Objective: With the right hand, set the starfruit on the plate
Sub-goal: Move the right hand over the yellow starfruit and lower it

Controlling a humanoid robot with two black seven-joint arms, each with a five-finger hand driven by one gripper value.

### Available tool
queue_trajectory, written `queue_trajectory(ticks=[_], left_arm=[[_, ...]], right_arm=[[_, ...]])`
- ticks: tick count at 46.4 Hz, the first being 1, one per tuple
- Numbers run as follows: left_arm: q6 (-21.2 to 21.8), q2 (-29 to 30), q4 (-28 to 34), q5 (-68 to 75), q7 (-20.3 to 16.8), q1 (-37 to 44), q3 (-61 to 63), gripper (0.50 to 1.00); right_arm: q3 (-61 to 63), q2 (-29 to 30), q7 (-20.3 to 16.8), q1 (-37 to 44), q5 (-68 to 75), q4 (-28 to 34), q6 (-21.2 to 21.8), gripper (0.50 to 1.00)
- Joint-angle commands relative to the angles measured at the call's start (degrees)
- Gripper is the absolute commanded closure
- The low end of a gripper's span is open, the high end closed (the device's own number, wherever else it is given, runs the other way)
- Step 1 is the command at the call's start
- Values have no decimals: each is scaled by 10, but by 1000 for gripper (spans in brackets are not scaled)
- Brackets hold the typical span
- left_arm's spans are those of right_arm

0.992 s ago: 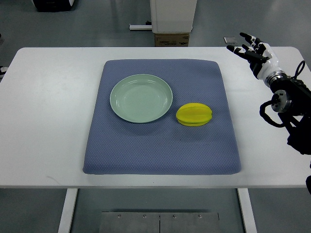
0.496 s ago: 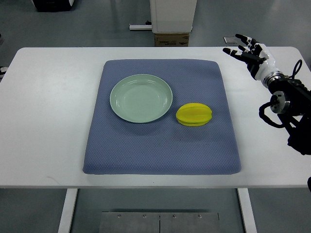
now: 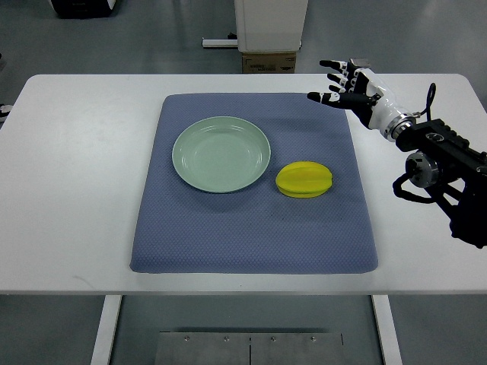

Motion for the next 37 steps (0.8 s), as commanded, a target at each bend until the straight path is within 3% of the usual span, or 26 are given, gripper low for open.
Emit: queue_trajectory(ticks=[1,26,37], left_arm=[[0,0,0,0,0,0,-1,500],[0,0,0,0,0,0,0,500],[0,0,0,0,0,0,0,500]], right_arm=[[-20,-9,10,-1,-1,13,14,500],[-85,-52,75,-17,-46,51,117,500],[-108,-63,118,-49,-61,49,123,500]])
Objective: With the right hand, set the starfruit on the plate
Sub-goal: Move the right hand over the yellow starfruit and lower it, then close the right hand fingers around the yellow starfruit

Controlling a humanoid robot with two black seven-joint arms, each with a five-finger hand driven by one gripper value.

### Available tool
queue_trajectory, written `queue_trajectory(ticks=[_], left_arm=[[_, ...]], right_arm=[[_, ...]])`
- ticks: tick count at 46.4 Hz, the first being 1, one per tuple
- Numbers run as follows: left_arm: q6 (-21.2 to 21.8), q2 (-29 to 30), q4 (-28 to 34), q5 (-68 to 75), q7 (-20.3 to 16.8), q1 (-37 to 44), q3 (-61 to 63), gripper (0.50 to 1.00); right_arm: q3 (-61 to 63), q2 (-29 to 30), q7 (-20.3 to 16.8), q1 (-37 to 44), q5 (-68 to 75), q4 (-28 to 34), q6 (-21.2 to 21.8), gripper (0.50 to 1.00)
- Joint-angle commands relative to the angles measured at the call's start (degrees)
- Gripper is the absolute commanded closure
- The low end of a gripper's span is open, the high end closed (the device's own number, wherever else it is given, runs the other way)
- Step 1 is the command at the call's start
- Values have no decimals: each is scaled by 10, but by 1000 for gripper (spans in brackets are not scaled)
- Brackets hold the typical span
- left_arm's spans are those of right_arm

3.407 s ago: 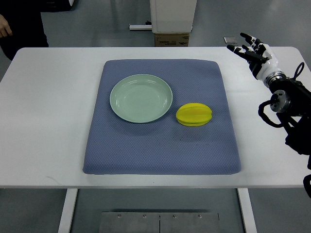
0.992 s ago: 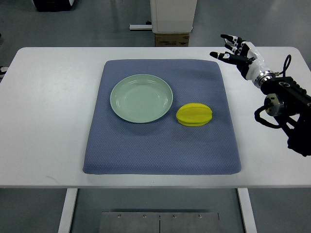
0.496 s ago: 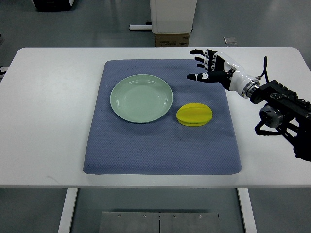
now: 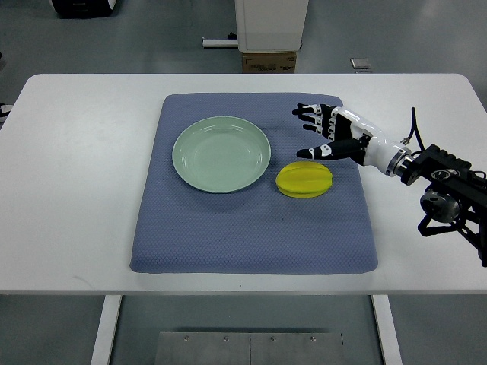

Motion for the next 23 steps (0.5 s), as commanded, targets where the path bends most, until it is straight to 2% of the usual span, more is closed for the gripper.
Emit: queue_trajectory(ticks=[1,9,23], left_arm=[[0,0,0,0,0,0,1,500],[0,0,0,0,0,0,0,500],[0,0,0,0,0,0,1,500]], right_arm=[[-9,-2,13,-10,-2,0,0,500],[-27,-2,34,-20,-4,-3,-3,500],[-34,8,41,-32,-8,-11,-9,505]])
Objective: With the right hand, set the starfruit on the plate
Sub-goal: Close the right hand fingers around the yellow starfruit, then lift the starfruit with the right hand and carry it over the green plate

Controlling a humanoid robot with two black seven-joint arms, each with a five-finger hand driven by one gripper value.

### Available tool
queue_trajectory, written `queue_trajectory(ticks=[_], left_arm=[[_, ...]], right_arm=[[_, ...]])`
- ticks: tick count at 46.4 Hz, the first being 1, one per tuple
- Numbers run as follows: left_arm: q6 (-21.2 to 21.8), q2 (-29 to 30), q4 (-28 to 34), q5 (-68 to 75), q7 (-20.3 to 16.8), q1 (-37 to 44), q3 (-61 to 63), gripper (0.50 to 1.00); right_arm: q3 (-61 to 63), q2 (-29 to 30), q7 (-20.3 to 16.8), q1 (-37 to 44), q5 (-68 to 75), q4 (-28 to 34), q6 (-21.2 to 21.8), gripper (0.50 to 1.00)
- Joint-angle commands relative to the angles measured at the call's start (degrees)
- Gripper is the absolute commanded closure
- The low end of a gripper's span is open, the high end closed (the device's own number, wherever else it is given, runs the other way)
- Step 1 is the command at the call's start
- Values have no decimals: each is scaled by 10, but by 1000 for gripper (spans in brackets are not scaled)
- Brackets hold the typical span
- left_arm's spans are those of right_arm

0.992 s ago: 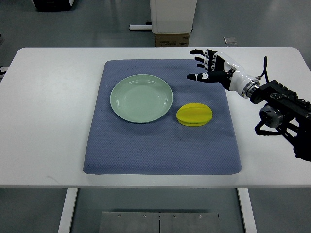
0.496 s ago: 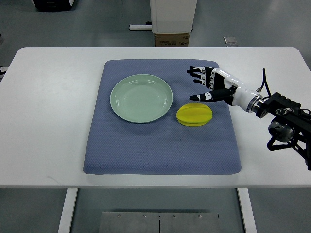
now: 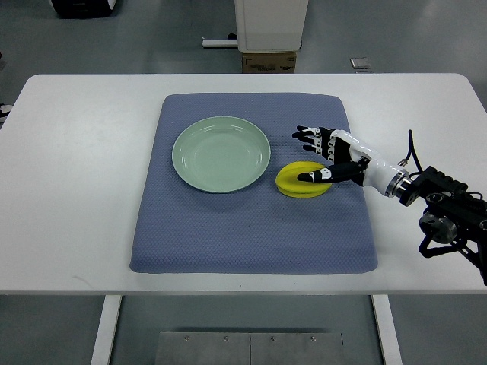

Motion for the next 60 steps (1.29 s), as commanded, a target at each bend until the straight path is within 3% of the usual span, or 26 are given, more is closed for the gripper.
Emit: queue_trajectory(ticks=[1,21,30,35,40,46,48,60], left_arm=[[0,0,0,0,0,0,-1,500],[0,0,0,0,0,0,-1,500],[0,0,0,0,0,0,0,500],[0,0,0,0,0,0,0,500],[0,0,0,0,0,0,0,500],[0,0,0,0,0,0,0,500],[0,0,0,0,0,0,0,500],[0,0,0,0,0,0,0,500]], right_arm=[[-1,2,0,-5,0,-3,-2,505],[-17,11,28,-13,0,-8,-29,509],[-39,12,42,-14,0,-8,-29,544],[-47,12,47,-15,-1,-8,-30,638],[-54,11,49,-16,-7,-8,-33,789],[-54,12,50,-18,-12,-13,-34,919],[-55,12,54,-18,-14,-13,-34,998],[-60,11,57,-12,-18,-14,-34,1000]])
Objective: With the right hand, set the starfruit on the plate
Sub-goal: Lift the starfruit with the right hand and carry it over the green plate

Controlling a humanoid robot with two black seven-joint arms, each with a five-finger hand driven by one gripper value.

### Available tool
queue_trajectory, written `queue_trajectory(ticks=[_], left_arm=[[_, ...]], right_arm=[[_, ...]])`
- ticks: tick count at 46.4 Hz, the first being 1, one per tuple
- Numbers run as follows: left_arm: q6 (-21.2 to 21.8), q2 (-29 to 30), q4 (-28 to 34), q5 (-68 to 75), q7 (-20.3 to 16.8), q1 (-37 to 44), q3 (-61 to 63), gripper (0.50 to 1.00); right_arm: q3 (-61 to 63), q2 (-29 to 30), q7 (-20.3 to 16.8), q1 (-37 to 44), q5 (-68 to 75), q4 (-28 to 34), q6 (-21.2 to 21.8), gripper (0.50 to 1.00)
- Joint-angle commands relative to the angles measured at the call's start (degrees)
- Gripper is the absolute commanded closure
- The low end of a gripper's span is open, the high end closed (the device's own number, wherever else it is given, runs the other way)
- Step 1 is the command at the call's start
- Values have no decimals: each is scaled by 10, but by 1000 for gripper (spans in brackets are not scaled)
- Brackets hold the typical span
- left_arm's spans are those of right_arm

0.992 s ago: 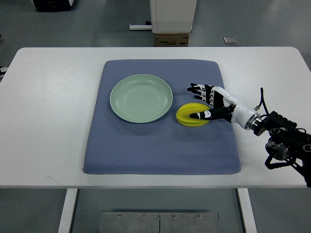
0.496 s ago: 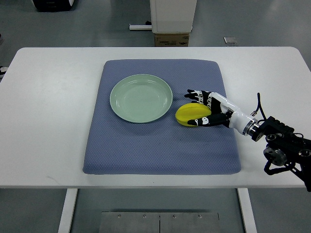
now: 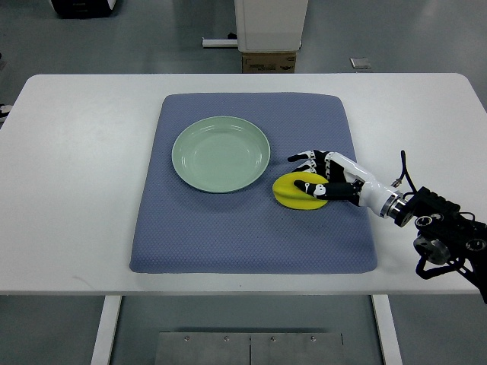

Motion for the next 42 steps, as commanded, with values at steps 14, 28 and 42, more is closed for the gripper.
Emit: queue_trajectory(ticks=[14,28,42], left_arm=[[0,0,0,0,0,0,0,500],[0,0,0,0,0,0,0,500],[0,0,0,0,0,0,-1,500]], right_arm=[[13,2,-10,41,5,-3,-19,1000],[37,42,-68,100,8,-14,-57,1000],[34,107,-124,149,8,-43,-89,1000]])
